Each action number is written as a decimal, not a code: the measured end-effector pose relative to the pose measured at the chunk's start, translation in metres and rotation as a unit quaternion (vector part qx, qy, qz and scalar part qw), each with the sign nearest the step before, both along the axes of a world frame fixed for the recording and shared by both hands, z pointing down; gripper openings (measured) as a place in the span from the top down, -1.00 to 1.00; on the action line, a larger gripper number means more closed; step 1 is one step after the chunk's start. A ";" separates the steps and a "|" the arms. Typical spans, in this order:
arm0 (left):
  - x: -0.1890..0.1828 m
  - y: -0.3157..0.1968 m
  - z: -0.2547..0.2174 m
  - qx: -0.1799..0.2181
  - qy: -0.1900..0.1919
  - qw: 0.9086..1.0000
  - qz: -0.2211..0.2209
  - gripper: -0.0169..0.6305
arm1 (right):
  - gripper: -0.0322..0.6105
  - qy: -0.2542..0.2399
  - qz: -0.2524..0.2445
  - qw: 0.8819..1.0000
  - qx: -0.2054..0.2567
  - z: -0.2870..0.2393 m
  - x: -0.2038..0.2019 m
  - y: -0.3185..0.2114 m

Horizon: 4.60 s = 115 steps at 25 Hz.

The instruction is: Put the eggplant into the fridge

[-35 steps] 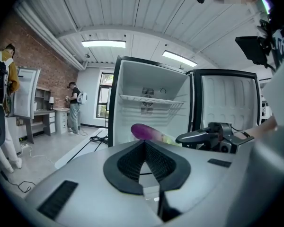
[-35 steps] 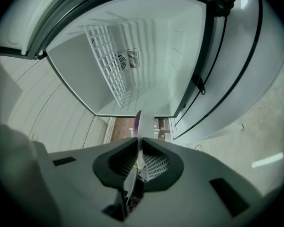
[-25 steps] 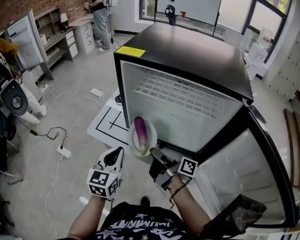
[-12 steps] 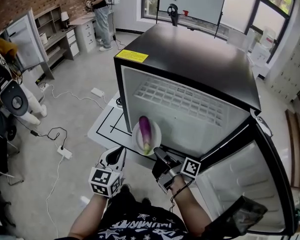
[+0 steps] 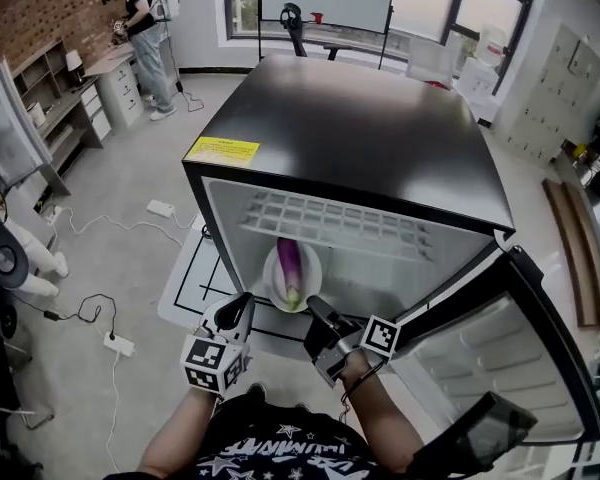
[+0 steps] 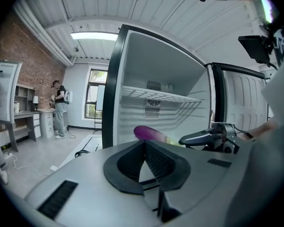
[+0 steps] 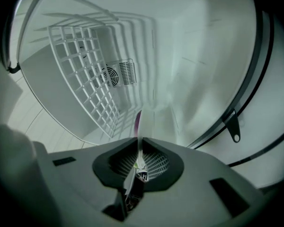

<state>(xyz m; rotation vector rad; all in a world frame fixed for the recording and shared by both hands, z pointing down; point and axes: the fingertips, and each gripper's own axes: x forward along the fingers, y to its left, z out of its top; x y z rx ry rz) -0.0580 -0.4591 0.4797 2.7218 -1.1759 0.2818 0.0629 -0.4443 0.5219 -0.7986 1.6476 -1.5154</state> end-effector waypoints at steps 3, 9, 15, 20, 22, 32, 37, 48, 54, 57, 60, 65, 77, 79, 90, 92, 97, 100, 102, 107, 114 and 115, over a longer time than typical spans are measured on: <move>0.011 -0.012 0.002 -0.002 -0.001 1.000 0.030 0.92 | 0.82 0.006 0.028 1.000 -0.001 0.002 0.008 -0.012; 0.037 -0.020 0.018 -0.024 -0.001 0.995 0.093 0.92 | 0.82 0.015 0.068 0.997 -0.018 0.020 0.018 -0.023; 0.064 -0.030 0.031 -0.033 -0.001 0.990 0.134 0.92 | 0.82 0.029 0.103 0.993 -0.044 0.037 0.033 -0.031; 0.075 -0.040 0.037 -0.048 -0.001 0.988 0.150 0.92 | 0.82 0.038 0.117 0.991 -0.061 0.045 0.039 -0.037; 0.078 -0.042 0.038 -0.050 -0.001 0.987 0.153 0.92 | 0.82 0.040 0.120 0.990 -0.066 0.049 0.042 -0.037; 0.077 -0.045 0.039 -0.055 0.001 0.987 0.154 0.92 | 0.82 0.069 0.128 0.985 -0.090 0.062 0.045 -0.037; 0.073 -0.043 0.038 -0.055 0.000 0.987 0.152 0.92 | 0.82 0.074 0.135 0.982 -0.106 0.064 0.044 -0.042; 0.066 -0.037 0.039 -0.054 0.003 0.988 0.144 0.92 | 0.82 0.080 0.154 0.972 -0.159 0.082 0.050 -0.041; 0.063 -0.036 0.041 -0.056 0.002 0.988 0.141 0.92 | 0.82 0.077 0.154 0.970 -0.174 0.087 0.046 -0.044; 0.062 -0.037 0.040 -0.055 0.002 0.989 0.140 0.92 | 0.82 0.079 0.153 0.969 -0.176 0.088 0.045 -0.049; 0.062 -0.039 0.039 -0.055 0.003 0.989 0.141 0.92 | 0.82 0.078 0.153 0.969 -0.177 0.087 0.045 -0.053; 0.065 -0.040 0.039 -0.055 0.005 0.988 0.143 0.92 | 0.82 0.090 0.147 0.969 -0.179 0.087 0.046 -0.055; 0.070 -0.042 0.038 -0.058 0.011 0.987 0.148 0.92 | 0.81 0.145 0.123 0.963 -0.191 0.086 0.046 -0.055; 0.069 -0.043 0.039 -0.059 0.012 0.987 0.148 0.92 | 0.81 0.148 0.122 0.962 -0.193 0.086 0.045 -0.055; 0.068 -0.042 0.036 -0.058 0.020 0.986 0.156 0.92 | 0.63 0.185 0.124 0.954 -0.201 0.086 0.044 -0.049; 0.068 -0.043 0.036 -0.059 0.021 0.986 0.157 0.92 | 0.63 0.191 0.127 0.952 -0.203 0.086 0.045 -0.047; 0.066 -0.043 0.037 -0.061 0.024 0.986 0.155 0.92 | 0.63 0.195 0.129 0.951 -0.203 0.084 0.048 -0.040; 0.067 -0.042 0.036 -0.060 0.025 0.987 0.150 0.92 | 0.63 0.184 0.127 0.955 -0.195 0.079 0.047 -0.037; 0.067 -0.040 0.036 -0.059 0.023 0.987 0.146 0.92 | 0.63 0.180 0.125 0.957 -0.190 0.076 0.046 -0.034; 0.069 -0.030 0.032 -0.053 0.017 0.989 0.134 0.92 | 0.64 0.161 0.096 0.968 -0.167 0.065 0.041 -0.029; 0.068 -0.011 0.027 -0.047 0.013 0.994 0.098 0.92 | 0.64 0.168 0.028 0.979 -0.110 0.040 0.019 -0.020; 0.068 -0.008 0.027 -0.046 0.014 0.995 0.093 0.92 | 0.64 0.173 0.016 0.979 -0.103 0.037 0.016 -0.017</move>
